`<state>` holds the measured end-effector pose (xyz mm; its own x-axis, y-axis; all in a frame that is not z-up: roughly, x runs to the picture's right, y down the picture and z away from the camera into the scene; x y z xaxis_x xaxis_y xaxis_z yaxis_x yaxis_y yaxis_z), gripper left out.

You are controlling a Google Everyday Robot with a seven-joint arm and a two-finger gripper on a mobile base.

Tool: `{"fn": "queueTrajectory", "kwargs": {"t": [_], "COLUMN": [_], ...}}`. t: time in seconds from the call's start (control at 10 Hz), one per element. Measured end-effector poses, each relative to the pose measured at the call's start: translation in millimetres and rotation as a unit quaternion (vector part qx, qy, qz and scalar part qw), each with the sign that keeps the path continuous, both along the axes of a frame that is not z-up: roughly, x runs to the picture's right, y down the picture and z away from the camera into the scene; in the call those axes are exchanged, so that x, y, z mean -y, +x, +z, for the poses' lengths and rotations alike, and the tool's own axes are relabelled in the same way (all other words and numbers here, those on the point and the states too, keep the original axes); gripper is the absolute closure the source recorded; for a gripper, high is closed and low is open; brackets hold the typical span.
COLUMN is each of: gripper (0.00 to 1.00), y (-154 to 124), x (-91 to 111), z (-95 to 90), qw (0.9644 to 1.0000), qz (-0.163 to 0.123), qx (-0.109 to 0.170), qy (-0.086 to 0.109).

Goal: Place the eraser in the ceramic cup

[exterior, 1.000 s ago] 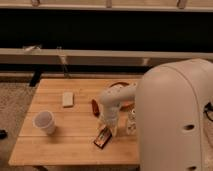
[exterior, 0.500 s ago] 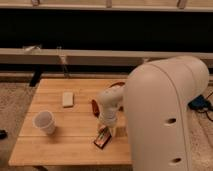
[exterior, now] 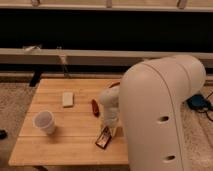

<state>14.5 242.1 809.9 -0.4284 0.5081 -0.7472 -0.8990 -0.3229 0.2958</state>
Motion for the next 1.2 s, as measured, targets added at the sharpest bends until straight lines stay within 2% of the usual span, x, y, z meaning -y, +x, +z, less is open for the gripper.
{"fn": "queueTrajectory", "kwargs": {"t": [0.1, 0.3, 0.4, 0.5, 0.6, 0.7, 0.9, 1.2], "gripper": [1.00, 1.00, 1.00, 1.00, 1.00, 1.00, 1.00, 1.00], "y": [0, -1, -4, -8, -16, -30, -68, -138], "x": [10, 36, 64, 84, 106, 132, 171, 205], "z": [-3.7, -17.2, -34.3, -46.3, -59.3, -73.8, -89.4, -94.3], "qw": [0.9999, 0.9991, 0.9976, 0.9958, 0.9927, 0.9876, 0.9750, 0.9478], "qz": [0.003, 0.003, -0.002, -0.008, -0.017, -0.030, -0.056, -0.091], "qx": [0.003, 0.012, 0.026, 0.037, 0.053, 0.075, 0.118, 0.190], "qy": [0.012, 0.039, 0.065, 0.084, 0.107, 0.135, 0.180, 0.239]}}
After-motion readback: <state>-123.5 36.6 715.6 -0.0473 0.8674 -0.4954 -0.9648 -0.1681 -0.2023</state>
